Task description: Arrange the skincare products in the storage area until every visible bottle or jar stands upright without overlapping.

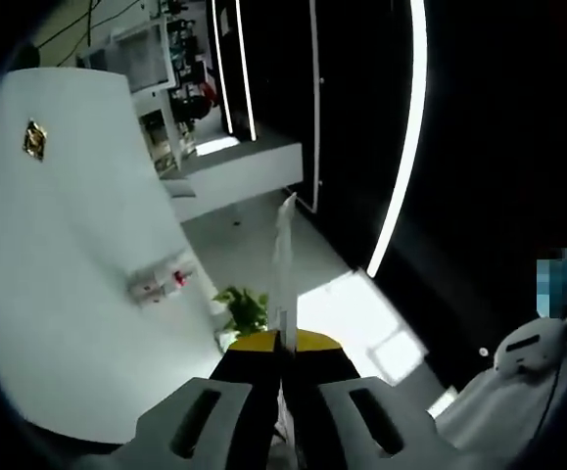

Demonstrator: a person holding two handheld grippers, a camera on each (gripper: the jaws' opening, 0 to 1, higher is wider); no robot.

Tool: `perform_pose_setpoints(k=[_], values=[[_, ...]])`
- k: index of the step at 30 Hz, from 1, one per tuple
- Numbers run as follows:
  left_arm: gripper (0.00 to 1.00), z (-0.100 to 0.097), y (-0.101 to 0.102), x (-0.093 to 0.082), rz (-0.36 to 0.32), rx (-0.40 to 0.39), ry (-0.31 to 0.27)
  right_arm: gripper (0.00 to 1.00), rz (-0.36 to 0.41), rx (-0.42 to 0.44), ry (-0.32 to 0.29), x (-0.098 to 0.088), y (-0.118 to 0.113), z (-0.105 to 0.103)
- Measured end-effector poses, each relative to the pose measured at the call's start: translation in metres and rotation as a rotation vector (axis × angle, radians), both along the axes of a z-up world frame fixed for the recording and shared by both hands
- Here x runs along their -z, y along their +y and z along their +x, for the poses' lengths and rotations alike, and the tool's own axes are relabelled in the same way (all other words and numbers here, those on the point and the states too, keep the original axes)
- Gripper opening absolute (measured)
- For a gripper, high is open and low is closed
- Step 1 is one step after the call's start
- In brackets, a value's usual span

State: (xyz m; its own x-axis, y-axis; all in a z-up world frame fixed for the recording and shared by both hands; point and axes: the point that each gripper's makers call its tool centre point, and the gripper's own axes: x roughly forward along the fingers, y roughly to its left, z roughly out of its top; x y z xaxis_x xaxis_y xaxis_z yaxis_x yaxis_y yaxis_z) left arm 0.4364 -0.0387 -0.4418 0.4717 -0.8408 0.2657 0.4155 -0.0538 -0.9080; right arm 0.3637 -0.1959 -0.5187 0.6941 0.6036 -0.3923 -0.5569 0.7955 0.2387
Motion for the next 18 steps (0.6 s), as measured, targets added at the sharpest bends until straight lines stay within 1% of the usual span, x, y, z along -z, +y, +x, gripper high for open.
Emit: perform_pose_setpoints(k=[1,2,3,5,6,8,9,10,13,14,15,16,17,18], values=[[0.0,0.004,-0.001,-0.002,-0.001,-0.003,0.004,0.53,-0.015,0.001,-0.001,0.002,-0.001,-0.001],[0.0,0.01,-0.003,-0.006,0.003,-0.003,0.001,0.56,-0.068,0.031,-0.002,0.009,-0.006,-0.004],[0.0,0.015,-0.005,-0.008,0.005,-0.003,0.001,0.58,-0.1,0.055,-0.016,0.011,-0.01,-0.004],[0.0,0.026,-0.009,-0.013,0.017,-0.002,0.007,0.56,-0.177,0.079,-0.05,0.017,-0.015,-0.005],[0.0,0.035,-0.012,-0.016,0.026,-0.005,0.031,0.54,-0.26,0.091,-0.077,0.022,-0.02,-0.005],[0.0,0.044,-0.015,-0.021,0.037,0.005,0.045,0.5,-0.362,0.071,-0.102,0.032,-0.022,-0.006],[0.0,0.048,-0.019,-0.028,0.044,0.009,0.058,0.49,-0.397,0.048,-0.114,0.037,-0.019,-0.008],[0.0,0.052,-0.022,-0.036,0.055,0.013,0.057,0.45,-0.362,0.042,-0.113,0.04,-0.011,-0.01],[0.0,0.061,-0.021,-0.048,0.075,0.003,0.069,0.37,-0.351,0.061,-0.107,0.047,-0.011,-0.007],[0.0,0.063,-0.02,-0.055,0.075,0.003,0.06,0.35,-0.413,0.08,-0.083,0.054,-0.02,-0.006],[0.0,0.065,-0.018,-0.062,0.066,0.004,0.059,0.34,-0.43,0.092,-0.105,0.051,-0.024,-0.003],[0.0,0.065,-0.018,-0.064,0.063,0.002,0.058,0.3,-0.458,0.098,-0.124,0.05,-0.028,-0.001],[0.0,0.066,-0.016,-0.066,0.054,-0.006,0.06,0.26,-0.471,0.099,-0.127,0.051,-0.03,-0.001],[0.0,0.071,-0.014,-0.07,0.041,-0.019,0.065,0.21,-0.509,0.112,-0.146,0.051,-0.037,0.0]])
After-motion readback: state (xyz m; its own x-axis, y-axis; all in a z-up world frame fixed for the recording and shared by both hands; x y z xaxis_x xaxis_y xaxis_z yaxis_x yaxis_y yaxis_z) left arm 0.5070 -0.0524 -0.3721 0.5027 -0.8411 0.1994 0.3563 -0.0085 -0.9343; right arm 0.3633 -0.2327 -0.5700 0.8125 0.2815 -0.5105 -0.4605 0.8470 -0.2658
